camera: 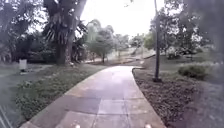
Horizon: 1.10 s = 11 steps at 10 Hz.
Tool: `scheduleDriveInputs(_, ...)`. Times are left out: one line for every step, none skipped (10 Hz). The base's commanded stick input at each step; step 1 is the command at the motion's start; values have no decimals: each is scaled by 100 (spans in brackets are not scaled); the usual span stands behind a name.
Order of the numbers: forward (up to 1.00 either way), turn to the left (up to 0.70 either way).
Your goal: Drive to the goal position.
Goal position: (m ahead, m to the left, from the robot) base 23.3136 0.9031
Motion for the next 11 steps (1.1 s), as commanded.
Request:
scheduleDriveInputs(70,0)
scheduleDriveInputs(70,0)
scheduleDriveInputs(70,0)
scheduleDriveInputs(70,0)
scheduleDriveInputs(70,0)
scheduleDriveInputs(70,0)
scheduleDriveInputs(70,0)
scheduleDriveInputs(70,0)
scheduleDriveInputs(70,0)
scheduleDriveInputs(70,0)
scheduleDriveInputs(70,0)
